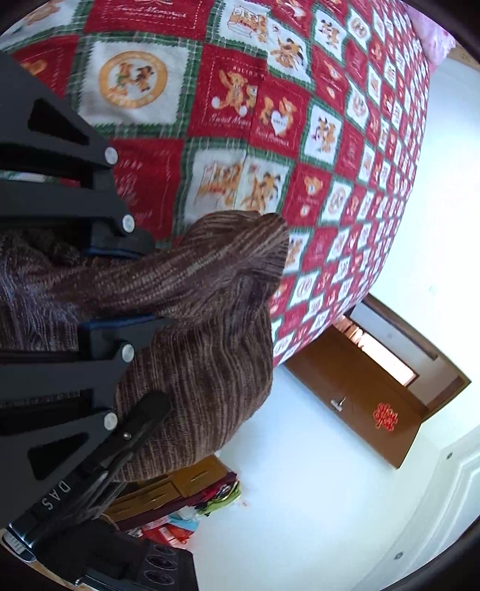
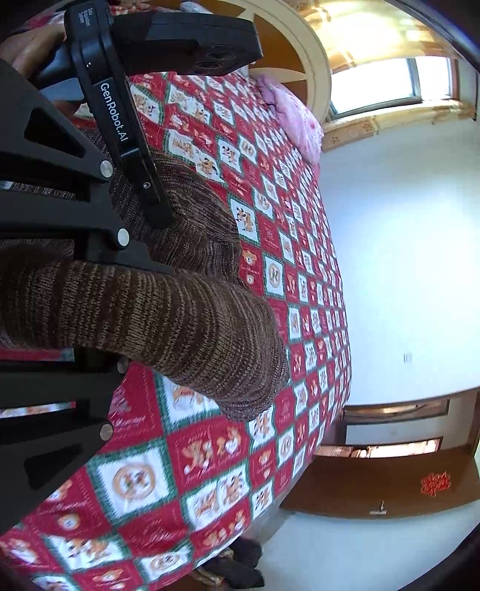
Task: Fold small clothes
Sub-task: 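Grasp the folded sweater edge with both grippers and lift it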
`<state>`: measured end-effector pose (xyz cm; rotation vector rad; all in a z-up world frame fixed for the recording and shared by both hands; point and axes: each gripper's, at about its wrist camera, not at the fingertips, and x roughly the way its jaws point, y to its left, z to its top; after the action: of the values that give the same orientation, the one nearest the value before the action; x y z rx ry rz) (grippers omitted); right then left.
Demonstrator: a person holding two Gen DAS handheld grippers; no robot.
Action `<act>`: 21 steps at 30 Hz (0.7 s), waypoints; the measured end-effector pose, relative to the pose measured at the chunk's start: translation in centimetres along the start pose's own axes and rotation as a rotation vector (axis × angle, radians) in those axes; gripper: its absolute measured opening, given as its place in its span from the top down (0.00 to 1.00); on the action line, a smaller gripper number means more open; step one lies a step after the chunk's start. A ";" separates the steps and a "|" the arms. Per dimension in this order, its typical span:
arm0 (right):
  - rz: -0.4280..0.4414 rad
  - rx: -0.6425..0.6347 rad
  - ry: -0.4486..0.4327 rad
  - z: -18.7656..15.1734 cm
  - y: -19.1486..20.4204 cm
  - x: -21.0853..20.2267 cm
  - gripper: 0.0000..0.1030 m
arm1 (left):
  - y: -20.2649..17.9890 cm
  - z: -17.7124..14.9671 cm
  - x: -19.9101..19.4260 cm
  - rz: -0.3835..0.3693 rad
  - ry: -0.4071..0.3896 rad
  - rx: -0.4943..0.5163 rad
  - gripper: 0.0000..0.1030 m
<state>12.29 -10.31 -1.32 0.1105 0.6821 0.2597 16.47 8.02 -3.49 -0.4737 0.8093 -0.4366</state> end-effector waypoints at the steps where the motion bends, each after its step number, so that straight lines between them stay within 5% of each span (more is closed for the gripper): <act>1: -0.005 0.005 -0.004 -0.1 -0.2 -0.8 0.77 | -0.8 -0.3 -0.2 -0.010 0.002 0.015 0.76; 10: -0.091 0.037 -0.067 -2.0 -4.1 -9.1 0.77 | -8.0 -3.0 -0.5 -0.103 0.042 0.121 0.76; 21: -0.220 0.146 -0.108 -5.9 -13.7 -18.4 0.77 | -18.2 -7.6 3.3 -0.196 0.117 0.247 0.76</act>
<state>-2.41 -28.42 2.81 0.1864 0.5996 -0.0079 9.28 -10.25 0.19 -0.2997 0.8117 -0.7416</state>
